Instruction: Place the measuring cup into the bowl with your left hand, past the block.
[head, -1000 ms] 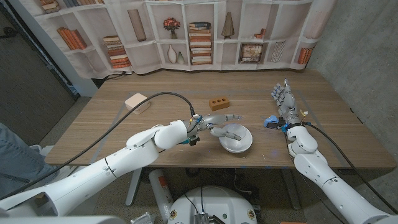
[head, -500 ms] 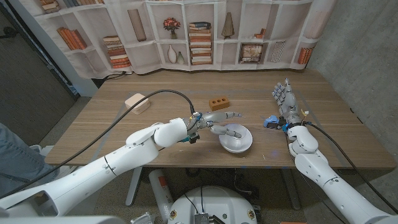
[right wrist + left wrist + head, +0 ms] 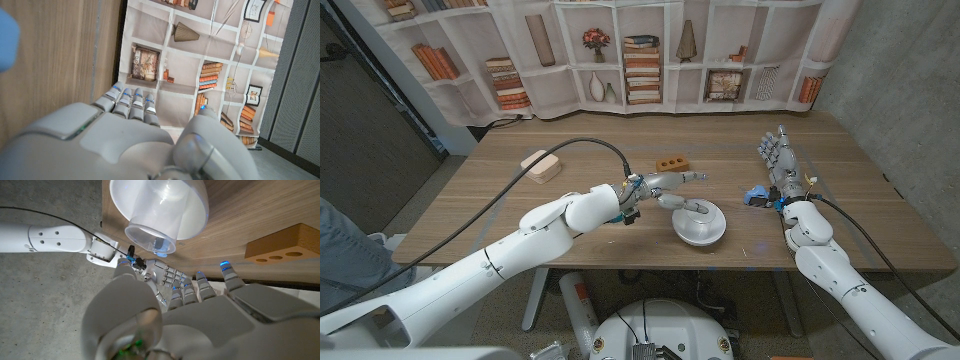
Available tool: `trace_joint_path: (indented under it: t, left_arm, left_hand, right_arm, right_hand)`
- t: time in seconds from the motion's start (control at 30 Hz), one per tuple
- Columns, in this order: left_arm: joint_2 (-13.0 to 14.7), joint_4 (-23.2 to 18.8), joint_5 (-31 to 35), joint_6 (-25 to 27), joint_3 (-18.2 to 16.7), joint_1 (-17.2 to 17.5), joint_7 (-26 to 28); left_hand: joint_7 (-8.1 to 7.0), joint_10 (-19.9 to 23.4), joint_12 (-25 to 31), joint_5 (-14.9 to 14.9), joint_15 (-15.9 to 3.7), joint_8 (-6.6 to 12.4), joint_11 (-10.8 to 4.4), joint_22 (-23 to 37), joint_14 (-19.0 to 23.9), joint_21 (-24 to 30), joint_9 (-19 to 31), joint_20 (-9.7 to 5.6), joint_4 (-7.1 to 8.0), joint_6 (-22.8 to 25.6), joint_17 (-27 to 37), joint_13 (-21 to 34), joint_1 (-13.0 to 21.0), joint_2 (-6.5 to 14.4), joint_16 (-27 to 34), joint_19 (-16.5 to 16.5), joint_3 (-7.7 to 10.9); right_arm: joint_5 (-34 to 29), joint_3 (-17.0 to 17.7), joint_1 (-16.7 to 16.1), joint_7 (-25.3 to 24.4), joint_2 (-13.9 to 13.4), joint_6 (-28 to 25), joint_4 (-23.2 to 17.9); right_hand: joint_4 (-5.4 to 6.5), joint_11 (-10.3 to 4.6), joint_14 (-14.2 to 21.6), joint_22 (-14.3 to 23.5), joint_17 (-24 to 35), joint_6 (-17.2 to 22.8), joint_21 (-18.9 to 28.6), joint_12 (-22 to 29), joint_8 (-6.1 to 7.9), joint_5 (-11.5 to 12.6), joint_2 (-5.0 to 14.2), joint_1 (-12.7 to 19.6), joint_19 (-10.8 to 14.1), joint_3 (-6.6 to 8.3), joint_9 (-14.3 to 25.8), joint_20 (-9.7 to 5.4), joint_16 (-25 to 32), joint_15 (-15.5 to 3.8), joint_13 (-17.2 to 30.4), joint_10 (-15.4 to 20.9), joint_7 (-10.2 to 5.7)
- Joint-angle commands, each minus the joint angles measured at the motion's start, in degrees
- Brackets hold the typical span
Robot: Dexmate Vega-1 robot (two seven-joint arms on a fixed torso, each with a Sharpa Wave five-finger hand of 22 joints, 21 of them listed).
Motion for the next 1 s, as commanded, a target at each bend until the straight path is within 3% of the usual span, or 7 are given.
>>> trace_joint_path:
  t: [0.03,0.37,0.5,0.67,0.73,1.0]
  left_arm:
    - [0.43,-1.04,-1.37,0.43,-1.77,-0.22,0.32]
    - [1.14,-1.93,-2.43,-0.28,-3.44,0.41,2.13]
    - [1.32,-1.89,-2.93,-0.79,-3.79,0.49,2.36]
    - [1.40,-2.00,-3.03,-1.46,-4.52,1.24,4.00]
    - [1.01,-2.10,-3.10,-1.55,-5.11,2.23,5.94]
    - [1.69,-2.31,-3.79,-2.45,-5.98,2.81,6.49]
  left_hand:
    - [0.03,0.28,0.50,0.55,0.06,0.34,0.00,0.19,-0.21,0.01,0.15,0.22,-0.16,0.65,0.12,0.07,-0.40,0.07,0.38,-0.33,-0.32]
    - [-0.55,1.05,0.87,0.68,-0.20,0.88,-0.72,0.20,0.35,0.14,0.12,0.20,0.04,1.97,0.11,0.03,-0.67,0.19,0.67,-0.34,-0.52]
    - [-1.70,2.27,1.33,0.81,-0.62,1.68,-2.00,0.22,0.79,0.27,0.10,0.22,0.39,4.38,0.11,-0.02,-1.12,0.54,0.87,-0.35,-0.72]
    - [-2.06,4.18,1.99,0.85,-0.94,2.06,-3.33,0.23,2.07,0.46,0.06,0.18,0.90,5.99,0.12,-0.03,-1.82,0.92,1.34,-0.18,-1.01]
    - [-2.57,6.38,2.59,0.92,-2.06,2.76,-4.21,0.25,4.47,1.11,0.04,0.06,1.43,8.79,0.09,-0.04,-2.17,2.07,2.03,1.30,-0.93]
    - [-3.29,7.83,2.94,0.93,-2.51,3.01,-4.62,0.24,5.59,1.41,0.01,0.04,1.56,10.19,0.04,-0.06,-1.98,2.94,2.23,2.14,-0.67]
  right_arm:
    - [-0.04,-0.10,0.56,0.11,0.06,-0.14,0.18]
    - [-0.04,-0.09,0.75,0.10,0.25,0.04,0.43]
    - [-0.13,-0.03,0.61,-0.15,0.20,0.02,0.25]
    - [-0.23,-0.04,0.50,-0.39,0.19,-0.06,0.08]
    - [-0.28,-0.09,0.49,-0.46,0.20,-0.13,0.04]
    - [-0.81,-0.36,0.45,-1.05,0.32,-0.26,-0.34]
  right_hand:
    - [0.18,0.04,-0.04,0.24,0.15,0.53,-0.15,0.29,0.10,-0.25,-0.07,0.23,-0.32,-0.30,0.15,-0.23,-0.10,0.20,0.15,0.64,0.01]
    - [0.17,0.08,-0.35,0.25,0.15,0.58,-0.18,0.39,0.10,-0.27,0.02,0.20,-0.56,-0.34,0.15,-0.19,-0.19,0.21,0.16,0.91,-0.07]
    - [0.16,0.10,-0.44,0.25,0.14,0.66,-0.18,0.37,0.12,-0.27,0.04,0.20,-0.59,-0.35,0.15,-0.19,-0.21,0.23,0.16,0.89,-0.05]
    - [0.14,-0.04,-0.52,0.25,0.13,0.66,-0.16,0.37,0.10,-0.28,0.09,0.21,-0.65,-0.36,0.15,-0.16,-0.22,0.19,0.16,0.89,-0.04]
    - [0.14,-0.06,-0.54,0.25,0.13,0.66,-0.16,0.37,0.10,-0.28,0.10,0.22,-0.67,-0.36,0.15,-0.19,-0.22,0.19,0.16,0.90,-0.05]
    - [0.10,-0.18,-0.55,0.26,0.12,0.75,-0.11,0.41,0.12,-0.29,0.19,0.26,-0.67,-0.36,0.15,-0.19,-0.19,0.12,0.16,1.03,-0.09]
